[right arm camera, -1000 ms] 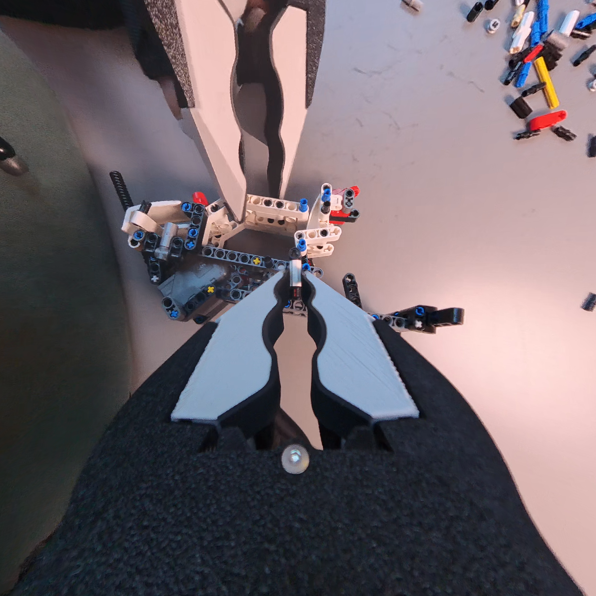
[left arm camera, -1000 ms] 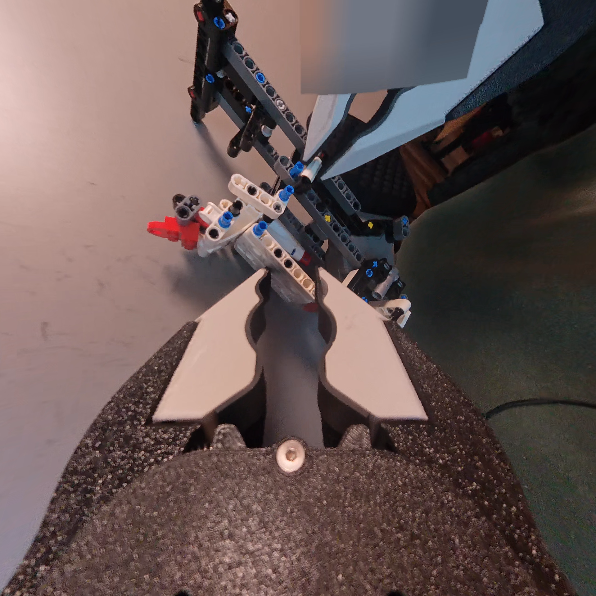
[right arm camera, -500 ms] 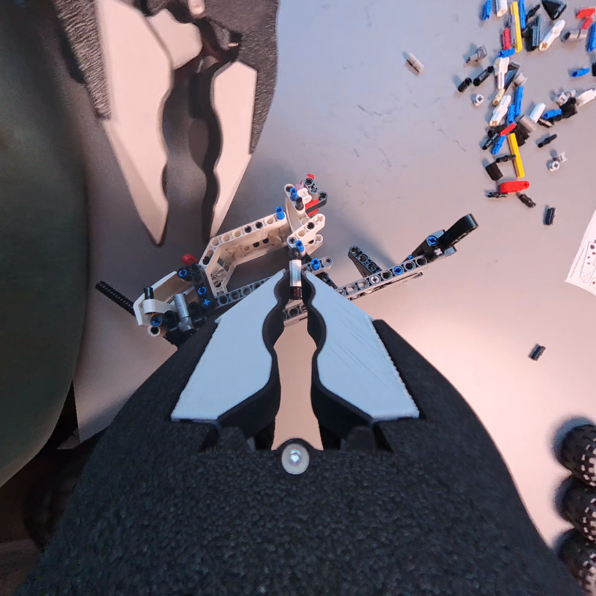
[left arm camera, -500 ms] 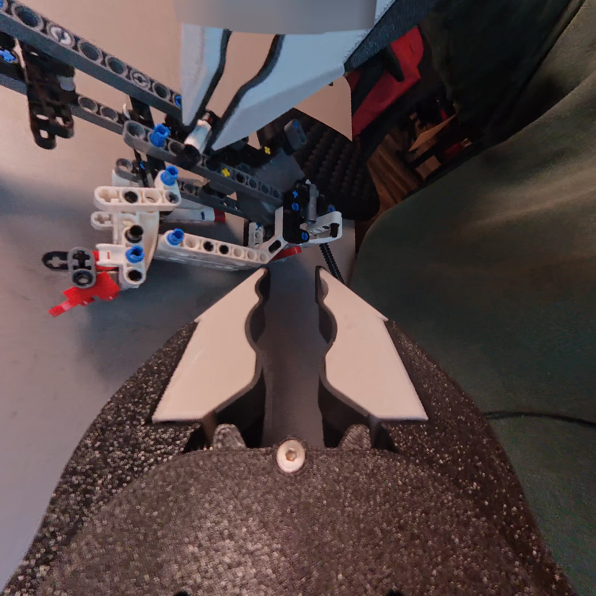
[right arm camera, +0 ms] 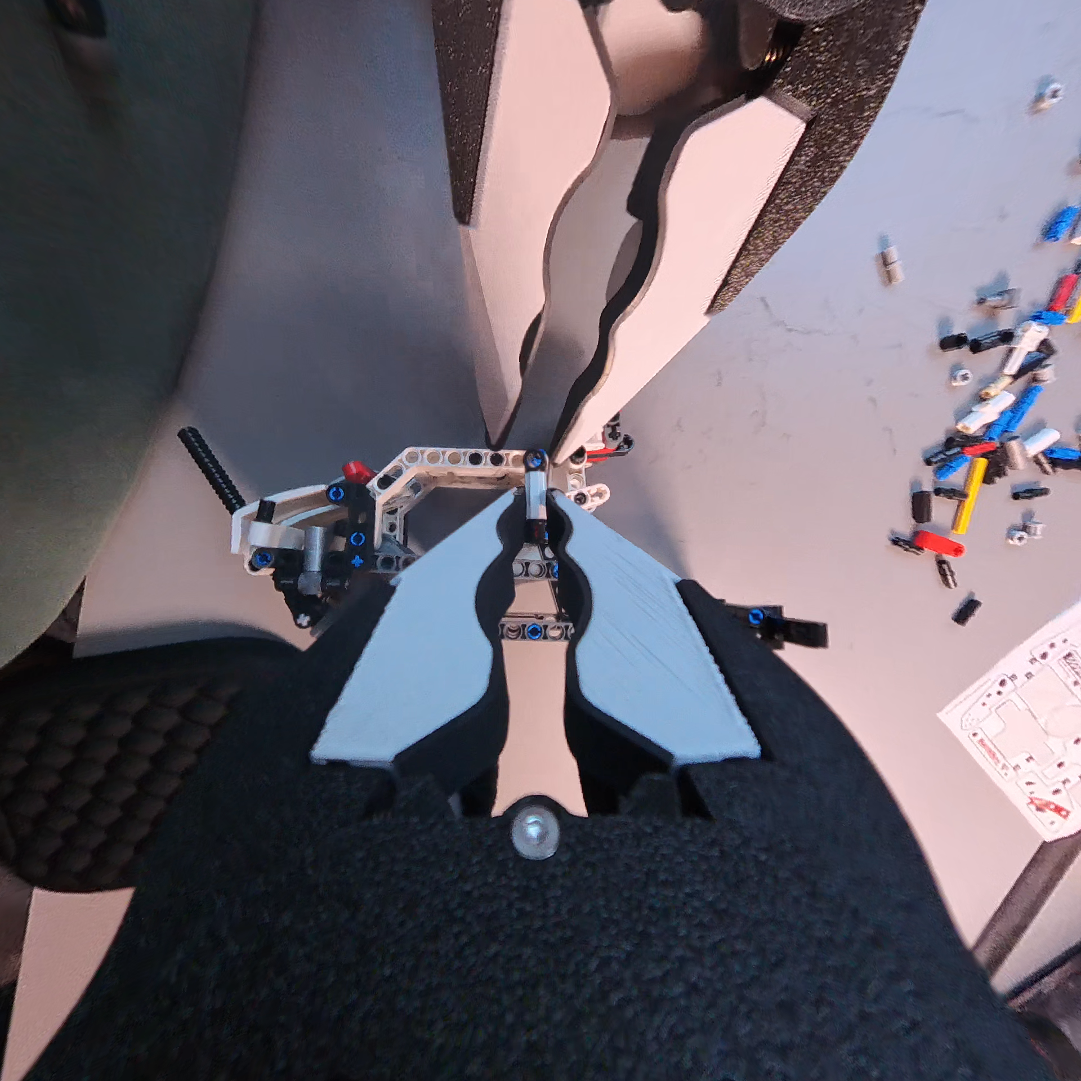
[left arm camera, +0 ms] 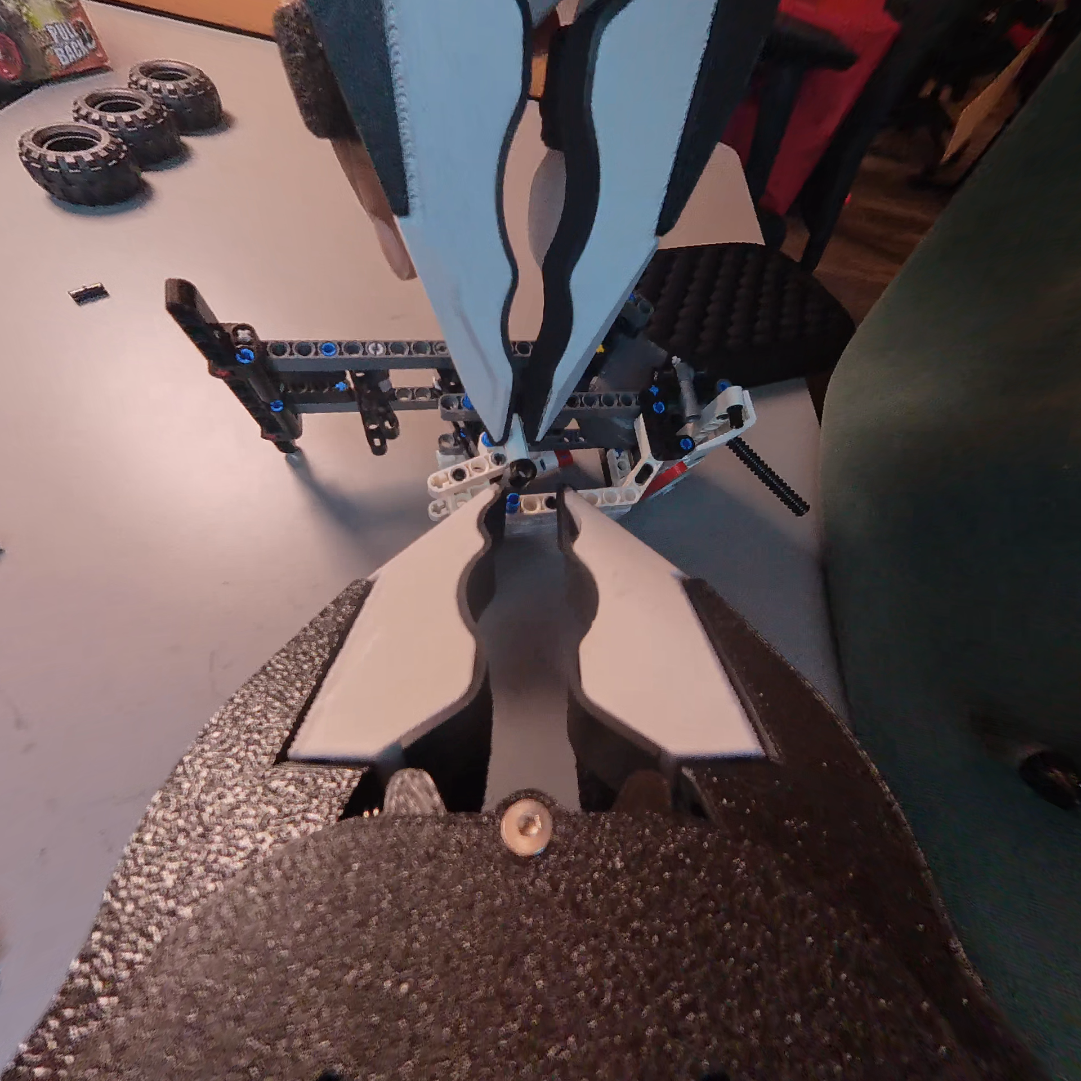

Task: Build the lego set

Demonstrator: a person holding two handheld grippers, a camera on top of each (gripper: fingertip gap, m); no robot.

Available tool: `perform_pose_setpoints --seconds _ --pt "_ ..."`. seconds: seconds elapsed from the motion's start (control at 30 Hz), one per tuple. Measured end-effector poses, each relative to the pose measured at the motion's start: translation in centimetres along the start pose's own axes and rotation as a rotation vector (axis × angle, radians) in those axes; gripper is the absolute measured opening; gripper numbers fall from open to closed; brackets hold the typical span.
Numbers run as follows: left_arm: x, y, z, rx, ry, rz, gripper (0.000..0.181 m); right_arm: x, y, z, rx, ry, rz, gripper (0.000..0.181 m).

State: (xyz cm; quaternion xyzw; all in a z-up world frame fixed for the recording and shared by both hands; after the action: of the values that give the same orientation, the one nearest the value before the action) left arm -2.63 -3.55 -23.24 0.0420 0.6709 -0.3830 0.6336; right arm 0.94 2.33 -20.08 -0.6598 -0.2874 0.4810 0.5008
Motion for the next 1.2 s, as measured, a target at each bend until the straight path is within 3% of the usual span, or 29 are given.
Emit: perform_pose_setpoints --seconds 0.63,0.77,0.87,1.2 --pt "0.3 0.4 -0.1 -0.085 0.037 0.005 0.008 -0.2 1.1 0.7 -0.112 0.045 -0.054 0.006" --pt "0.3 0.4 -0.1 -0.086 0.015 -0.004 0.007 0.1 0.9 0.5 -0.072 0.03 -0.011 0.007" --pt "0.2 0.5 0.0 -0.097 0.024 -0.018 0.007 0.3 0.1 0.1 -0.034 0.022 0.027 0.018" --pt "0.1 0.7 0.0 -0.103 -0.017 -0.021 0.006 1.5 0.6 -0.4 0.044 0.006 0.046 0.016"
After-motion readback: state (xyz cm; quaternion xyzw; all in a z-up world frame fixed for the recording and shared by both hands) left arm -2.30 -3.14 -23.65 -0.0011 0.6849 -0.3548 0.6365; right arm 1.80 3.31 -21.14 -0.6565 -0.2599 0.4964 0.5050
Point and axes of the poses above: each gripper's, where its closed fingertips meet, y out along the fingers, x out of its underside, z = x × y across the jaws, the point moved 5 cm from there along -y, back along the fingers, and after that the axes turned 6 degrees about -x, right-handed, at the moved point
